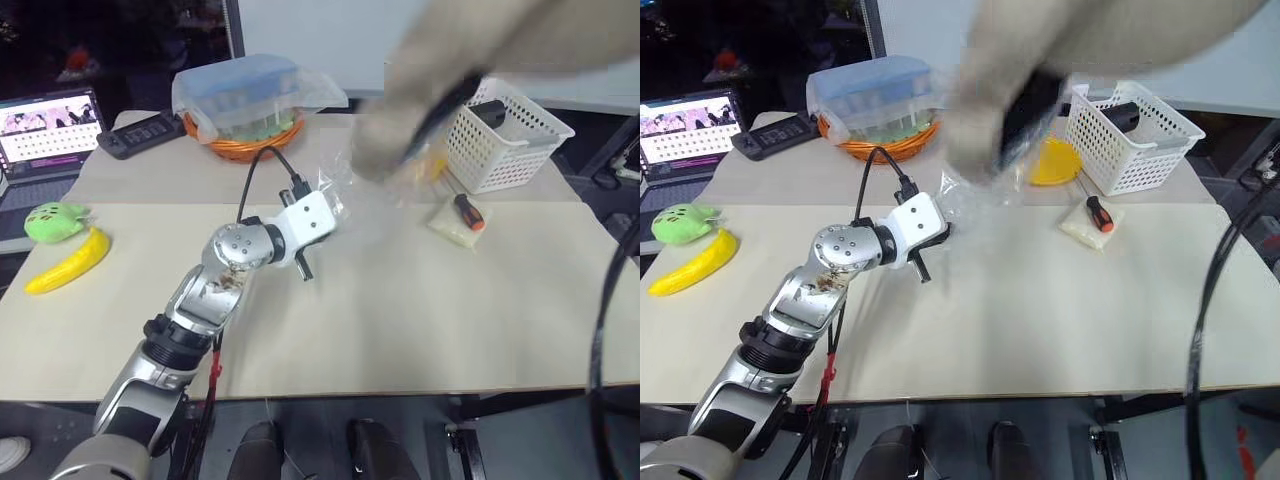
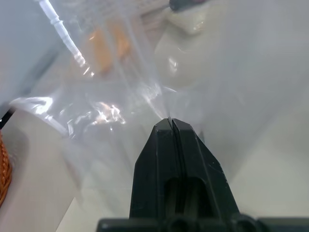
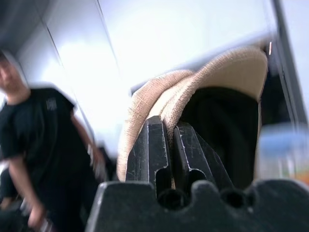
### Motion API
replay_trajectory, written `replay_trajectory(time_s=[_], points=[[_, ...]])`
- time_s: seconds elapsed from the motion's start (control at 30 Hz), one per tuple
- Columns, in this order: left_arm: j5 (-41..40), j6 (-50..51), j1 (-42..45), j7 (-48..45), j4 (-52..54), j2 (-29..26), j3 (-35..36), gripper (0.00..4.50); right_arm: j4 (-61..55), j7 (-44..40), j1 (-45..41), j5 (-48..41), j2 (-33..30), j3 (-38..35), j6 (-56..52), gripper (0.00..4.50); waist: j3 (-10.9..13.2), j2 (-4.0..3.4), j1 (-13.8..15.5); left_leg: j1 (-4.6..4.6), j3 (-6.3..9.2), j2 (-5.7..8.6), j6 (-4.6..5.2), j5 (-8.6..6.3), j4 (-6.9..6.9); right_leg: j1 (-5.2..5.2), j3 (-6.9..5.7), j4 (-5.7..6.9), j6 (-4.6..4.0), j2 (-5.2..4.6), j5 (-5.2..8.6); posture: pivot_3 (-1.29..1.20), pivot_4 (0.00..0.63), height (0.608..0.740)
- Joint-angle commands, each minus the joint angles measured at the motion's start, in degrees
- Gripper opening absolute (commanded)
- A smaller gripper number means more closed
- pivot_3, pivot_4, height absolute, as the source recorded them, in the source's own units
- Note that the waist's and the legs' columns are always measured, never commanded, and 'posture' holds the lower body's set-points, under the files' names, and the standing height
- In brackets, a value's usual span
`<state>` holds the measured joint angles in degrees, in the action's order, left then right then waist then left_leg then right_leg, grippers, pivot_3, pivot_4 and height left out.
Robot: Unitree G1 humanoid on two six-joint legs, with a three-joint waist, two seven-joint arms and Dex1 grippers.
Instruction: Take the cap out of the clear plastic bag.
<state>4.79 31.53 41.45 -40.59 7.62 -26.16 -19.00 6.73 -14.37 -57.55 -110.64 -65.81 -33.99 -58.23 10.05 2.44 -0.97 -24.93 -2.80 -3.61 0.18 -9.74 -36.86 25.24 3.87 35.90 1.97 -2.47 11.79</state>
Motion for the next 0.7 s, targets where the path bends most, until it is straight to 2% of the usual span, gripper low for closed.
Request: replay_trajectory(time_s=[0.03,0.2,0.33,0.43,0.53,0.63,0.7], points=[[1.1,0.0,-0.2,0.0,-0.3,-0.9,0.2,0.0,0.1,3.5,-6.4,2.4,3.9,0.2,8.3,0.01,0.0,-0.01,-0.3,0.0,-0.01,-0.01,0.0,0.0,0.0,0.01,0.0,0.01,0.0,0.0,0.0,0.0,0.15,0.74],[1.4,-0.2,-0.3,-0.2,-0.3,-1.4,0.4,0.0,1.8,7.4,-15.9,5.0,12.7,1.9,15.1,0.01,0.0,-0.08,-0.3,0.0,-0.1,-0.02,0.01,0.0,-0.01,0.09,0.09,0.13,0.01,0.0,-0.04,0.0,0.15,0.74],[1.9,-0.3,0.0,-0.3,-0.2,-1.3,0.0,0.0,4.6,13.2,-16.9,9.5,27.7,6.5,19.7,0.01,-0.1,-0.12,-0.9,0.01,-0.14,-0.07,0.02,0.0,-0.02,0.08,0.08,0.14,-0.3,0.02,-0.22,0.0,0.15,0.74],[2.2,-0.3,0.0,-0.3,0.1,-1.3,0.0,0.0,4.2,15.4,-10.5,17.5,35.5,11.9,19.0,0.01,-0.1,-0.11,-1.4,0.17,-0.17,-0.07,0.08,0.04,-0.01,-0.07,0.08,0.18,-0.27,0.01,-0.24,0.0,0.15,0.74],[2.5,0.0,-0.4,-0.4,0.9,-1.5,0.0,0.0,5.5,18.2,-3.9,25.3,40.4,17.4,17.2,0.01,-0.1,-0.12,-1.4,0.18,-0.16,-0.11,0.09,0.05,-0.03,-0.03,0.07,0.28,-0.36,0.04,-0.3,0.0,0.15,0.74],[2.9,0.8,-1.4,-0.4,2.4,-2.4,0.3,0.0,4.1,19.5,4.6,28.7,43.2,19.8,14.0,0.01,-0.1,-0.13,-0.9,-0.13,-0.07,-0.12,0.1,0.06,-0.04,0.17,-0.03,0.28,-0.37,0.05,-0.3,0.0,0.15,0.74],[2.9,1.5,-2.1,-0.4,3.5,-2.9,0.5,0.0,1.6,20.1,9.9,28.7,42.6,21.3,9.1,0.01,-0.1,-0.13,-0.3,-0.52,-0.07,-0.08,0.1,0.06,-0.04,0.52,-0.03,0.25,-0.32,0.01,-0.28,0.0,0.15,0.74]])
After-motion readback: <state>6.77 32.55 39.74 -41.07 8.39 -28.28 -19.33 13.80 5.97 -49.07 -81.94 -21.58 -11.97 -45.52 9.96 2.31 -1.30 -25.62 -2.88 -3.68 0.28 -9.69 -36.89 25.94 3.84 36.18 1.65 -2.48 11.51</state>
